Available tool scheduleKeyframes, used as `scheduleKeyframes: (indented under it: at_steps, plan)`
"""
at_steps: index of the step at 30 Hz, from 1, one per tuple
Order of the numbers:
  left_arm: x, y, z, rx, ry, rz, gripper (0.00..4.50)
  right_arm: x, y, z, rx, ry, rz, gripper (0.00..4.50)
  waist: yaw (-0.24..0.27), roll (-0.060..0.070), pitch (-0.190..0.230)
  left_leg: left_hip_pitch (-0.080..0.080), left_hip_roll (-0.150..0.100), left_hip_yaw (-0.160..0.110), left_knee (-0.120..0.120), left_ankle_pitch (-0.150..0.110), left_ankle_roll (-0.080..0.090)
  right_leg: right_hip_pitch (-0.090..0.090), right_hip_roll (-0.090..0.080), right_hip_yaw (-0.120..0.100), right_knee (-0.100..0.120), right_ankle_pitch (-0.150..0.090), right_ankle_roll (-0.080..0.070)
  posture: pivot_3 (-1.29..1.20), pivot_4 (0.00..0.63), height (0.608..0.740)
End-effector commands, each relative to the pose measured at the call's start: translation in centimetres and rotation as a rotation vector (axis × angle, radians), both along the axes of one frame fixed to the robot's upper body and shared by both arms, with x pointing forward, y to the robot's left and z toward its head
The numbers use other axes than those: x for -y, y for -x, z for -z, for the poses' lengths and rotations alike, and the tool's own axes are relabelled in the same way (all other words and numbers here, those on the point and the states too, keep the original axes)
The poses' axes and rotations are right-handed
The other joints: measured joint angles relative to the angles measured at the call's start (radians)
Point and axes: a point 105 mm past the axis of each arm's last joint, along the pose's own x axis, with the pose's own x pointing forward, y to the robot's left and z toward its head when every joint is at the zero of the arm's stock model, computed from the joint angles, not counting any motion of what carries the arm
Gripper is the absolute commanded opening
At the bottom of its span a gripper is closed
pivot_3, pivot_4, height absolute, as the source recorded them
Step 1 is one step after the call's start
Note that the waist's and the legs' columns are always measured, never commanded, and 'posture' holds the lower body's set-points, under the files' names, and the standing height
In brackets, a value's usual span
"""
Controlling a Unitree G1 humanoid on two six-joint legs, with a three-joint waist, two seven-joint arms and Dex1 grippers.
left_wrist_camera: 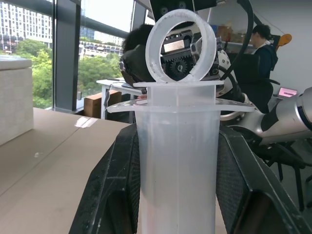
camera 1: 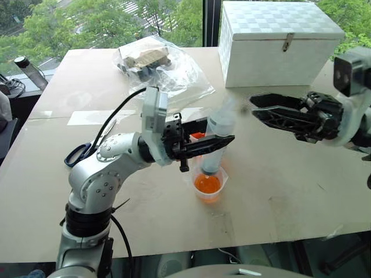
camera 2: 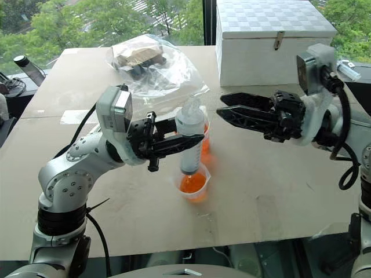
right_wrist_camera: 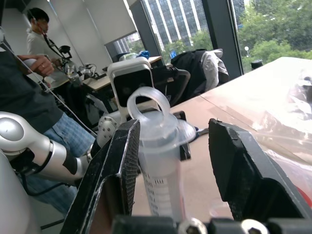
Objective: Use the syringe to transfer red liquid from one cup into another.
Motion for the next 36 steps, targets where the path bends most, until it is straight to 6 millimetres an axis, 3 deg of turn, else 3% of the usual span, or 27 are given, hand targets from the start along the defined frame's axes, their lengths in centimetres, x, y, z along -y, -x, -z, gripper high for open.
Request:
scheduleKeyframes:
  at_steps: [1, 7, 11, 16, 20, 26, 29, 31, 32, 33, 36]
  plan:
    - [-0.7, 0.0, -1.7, 0.065, 0.009, -0.057, 1.42, 1.3, 0.6, -2.4, 0.051, -0.124, -0.005, 2.34, -0.003, 0.0, 0.0, 0.0, 0.0, 0.0, 0.0, 0.0, 0.0, 0.0, 0.0, 0.0, 0.0, 0.0, 0.0, 0.0, 0.15, 0.74]
    - [-4.2, -1.5, -4.7, 0.016, 0.053, -0.291, 1.42, 2.2, -0.8, -0.5, 0.025, -0.059, 0.113, 2.34, -0.003, 0.0, 0.0, 0.0, 0.0, -0.001, 0.0, 0.0, 0.0, 0.0, 0.0, 0.0, 0.0, 0.0, 0.0, 0.0, 0.15, 0.74]
    - [-8.2, -2.3, -4.9, -0.06, 0.022, -0.492, 1.42, 3.2, -1.5, 0.8, -0.01, -0.044, 0.179, 2.34, -0.007, 0.0, 0.0, 0.0, 0.0, 0.0, 0.0, 0.0, 0.0, 0.0, 0.0, 0.0, 0.0, 0.0, 0.0, 0.0, 0.15, 0.74]
    - [-12.4, -3.0, -1.7, -0.218, -0.091, -0.684, 1.42, 4.1, -2.3, 2.1, -0.041, -0.015, 0.228, 2.34, -0.004, 0.0, 0.0, 0.001, 0.001, 0.0, 0.0, 0.0, 0.0, 0.0, 0.0, 0.0, 0.0, 0.0, 0.0, 0.0, 0.15, 0.74]
    - [-15.0, -4.2, 3.6, -0.325, -0.298, -0.82, 1.42, 4.3, -2.8, 3.3, -0.061, 0.012, 0.243, 2.34, 0.001, 0.0, 0.0, 0.002, 0.001, 0.0, 0.0, 0.0, 0.0, 0.0, 0.0, 0.0, 0.0, 0.0, 0.0, 0.0, 0.15, 0.74]
    - [-15.2, -5.5, 8.2, -0.391, -0.454, -0.834, 1.42, 5.4, -4.0, 4.9, -0.088, 0.047, 0.335, 2.34, 0.013, 0.0, 0.0, 0.001, 0.0, 0.0, -0.001, 0.0, 0.0, 0.0, 0.0, 0.0, 0.0, 0.0, 0.0, 0.0, 0.15, 0.74]
    - [-15.9, -6.3, 10.2, -0.447, -0.509, -0.876, 1.42, 6.7, -4.2, 7.5, -0.093, 0.168, 0.413, 2.34, 0.021, 0.001, -0.001, 0.001, 0.0, 0.001, -0.002, 0.0, 0.0, 0.0, 0.0, 0.0, -0.001, 0.0, 0.0, 0.0, 0.15, 0.74]
    - [-16.9, -6.8, 11.2, -0.473, -0.538, -0.93, 1.42, 7.8, -4.0, 10.9, -0.051, 0.347, 0.478, 2.34, 0.02, 0.003, -0.002, 0.001, 0.0, 0.001, -0.003, 0.0, 0.0, -0.001, 0.0, 0.001, -0.001, 0.0, 0.0, 0.0, 0.15, 0.74]
    - [-17.2, -6.8, 11.4, -0.478, -0.546, -0.941, 2.42, 8.2, -3.8, 11.9, -0.029, 0.395, 0.492, 2.4, 0.02, 0.003, -0.002, 0.002, 0.0, 0.001, -0.004, 0.0, 0.0, -0.001, 0.0, 0.001, -0.001, 0.0, 0.0, 0.0, 0.15, 0.74]
    - [-17.4, -7.0, 11.4, -0.475, -0.536, -0.956, 2.57, 8.4, -3.7, 12.6, -0.023, 0.404, 0.503, 2.4, 0.014, 0.003, -0.002, 0.002, 0.001, 0.001, -0.004, 0.0, 0.0, -0.001, 0.0, 0.001, -0.001, 0.0, 0.0, 0.0, 0.15, 0.74]
    - [-17.0, -7.3, 10.4, -0.441, -0.479, -0.942, 3.94, 9.3, -3.7, 14.4, -0.012, 0.4, 0.555, 2.4, 0.003, 0.003, -0.002, 0.002, 0.001, 0.002, -0.004, 0.0, 0.0, -0.002, 0.001, 0.002, 0.0, 0.0, 0.0, 0.0, 0.15, 0.74]
